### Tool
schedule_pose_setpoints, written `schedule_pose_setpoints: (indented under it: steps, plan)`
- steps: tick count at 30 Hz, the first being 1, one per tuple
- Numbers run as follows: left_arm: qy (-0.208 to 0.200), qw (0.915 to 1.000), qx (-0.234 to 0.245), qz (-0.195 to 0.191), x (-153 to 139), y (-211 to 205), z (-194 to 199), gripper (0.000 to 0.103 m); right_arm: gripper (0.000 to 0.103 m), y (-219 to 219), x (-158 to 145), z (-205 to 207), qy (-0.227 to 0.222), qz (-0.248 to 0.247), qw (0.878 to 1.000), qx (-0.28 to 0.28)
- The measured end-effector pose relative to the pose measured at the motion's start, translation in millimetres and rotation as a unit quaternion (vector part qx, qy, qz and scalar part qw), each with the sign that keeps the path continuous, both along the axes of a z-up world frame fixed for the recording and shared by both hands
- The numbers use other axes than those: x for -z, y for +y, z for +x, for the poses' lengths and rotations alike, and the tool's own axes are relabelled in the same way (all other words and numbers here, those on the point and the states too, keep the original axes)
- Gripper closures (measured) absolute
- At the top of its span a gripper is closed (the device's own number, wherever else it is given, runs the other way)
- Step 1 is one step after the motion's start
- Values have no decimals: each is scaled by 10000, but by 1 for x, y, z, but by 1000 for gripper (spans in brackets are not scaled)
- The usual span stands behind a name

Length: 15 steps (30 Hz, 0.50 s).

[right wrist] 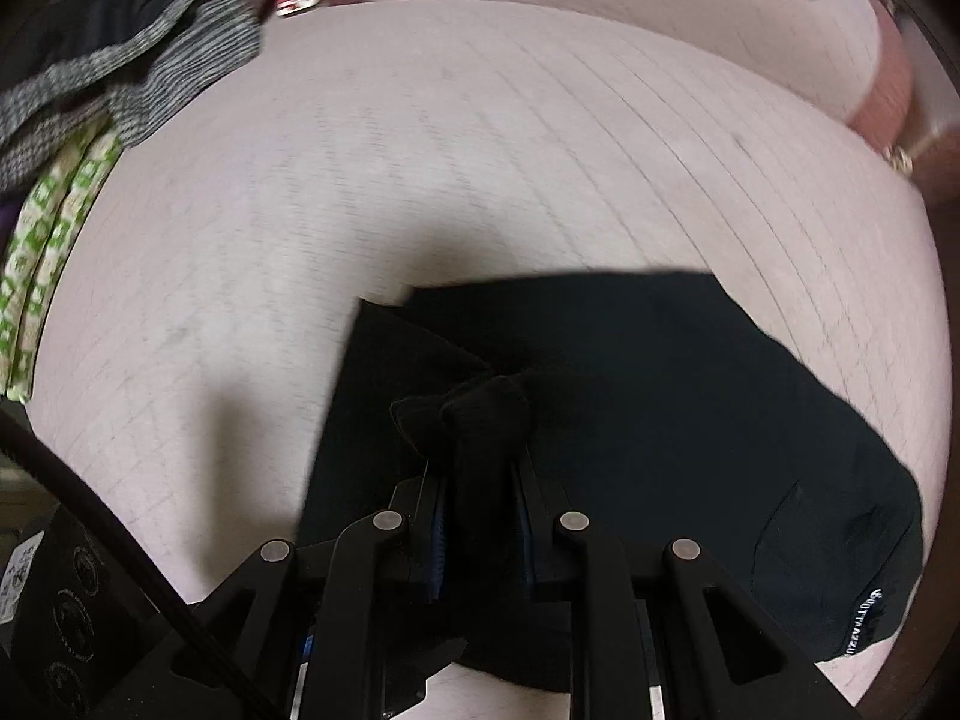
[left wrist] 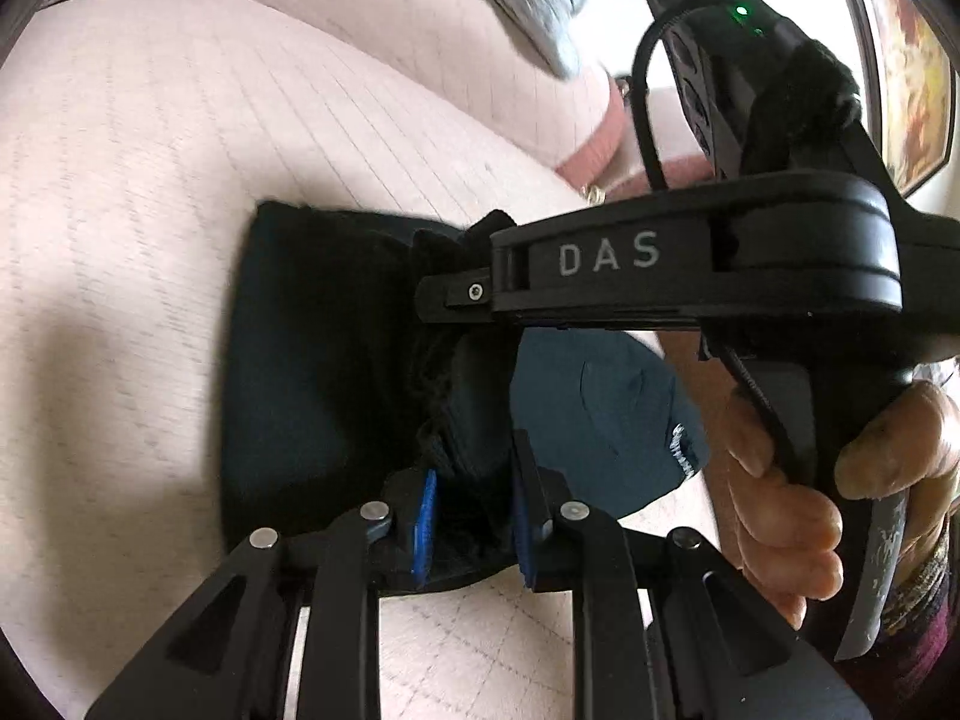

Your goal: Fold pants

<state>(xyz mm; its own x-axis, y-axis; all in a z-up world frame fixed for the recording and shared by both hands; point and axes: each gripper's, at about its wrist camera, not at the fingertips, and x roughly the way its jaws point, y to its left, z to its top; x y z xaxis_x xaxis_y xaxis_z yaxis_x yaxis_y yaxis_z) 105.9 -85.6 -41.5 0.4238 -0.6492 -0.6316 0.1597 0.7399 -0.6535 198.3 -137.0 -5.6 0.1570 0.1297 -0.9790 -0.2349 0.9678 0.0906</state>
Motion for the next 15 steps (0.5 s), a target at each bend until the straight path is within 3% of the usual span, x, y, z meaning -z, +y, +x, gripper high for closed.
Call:
schedule_pose_setpoints:
  steps: [2,4,6,11,15]
  plan:
    - [32,9999,87,100,0,-8,2,77,82,-12,13,0,56,34,9999,137]
    - [53,9996,234,160,-7,-9,5,73,69,-28,23,-5,4,35,9994,336]
    - [-24,9991,371,208,-14,-8,-3,60,56,-42,27,-8,-132,4,9984,547]
    - [-310,9982,372,347,-29,14,-39,39,54,-88,16,-16,-519,499,9913,1101]
    - [-176,9990,38,400,-17,35,-64,38,54,-112,-22,-31,-1232,674,9791,1474]
